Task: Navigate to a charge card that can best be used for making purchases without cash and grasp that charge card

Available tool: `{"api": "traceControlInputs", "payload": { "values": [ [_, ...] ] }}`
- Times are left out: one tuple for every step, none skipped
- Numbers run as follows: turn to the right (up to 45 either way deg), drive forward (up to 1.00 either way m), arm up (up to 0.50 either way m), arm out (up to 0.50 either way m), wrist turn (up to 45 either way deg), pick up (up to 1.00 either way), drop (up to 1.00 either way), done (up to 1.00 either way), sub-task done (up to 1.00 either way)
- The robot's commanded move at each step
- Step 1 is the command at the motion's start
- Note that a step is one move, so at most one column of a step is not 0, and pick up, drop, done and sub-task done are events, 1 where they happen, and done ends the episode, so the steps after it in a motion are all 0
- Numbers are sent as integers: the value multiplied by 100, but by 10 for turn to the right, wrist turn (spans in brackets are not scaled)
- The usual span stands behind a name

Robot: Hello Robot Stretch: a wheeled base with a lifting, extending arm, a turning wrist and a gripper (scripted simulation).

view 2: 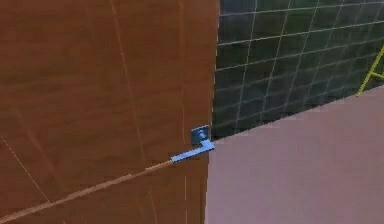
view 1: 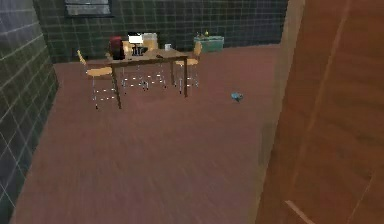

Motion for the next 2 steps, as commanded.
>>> {"api": "traceControlInputs", "payload": {
  "values": [
    [0, 80, 0, 0, 0, 0, 0, 0, 0],
    [30, 0, 0, 0, 0, 0, 0, 0, 0]
  ]
}}
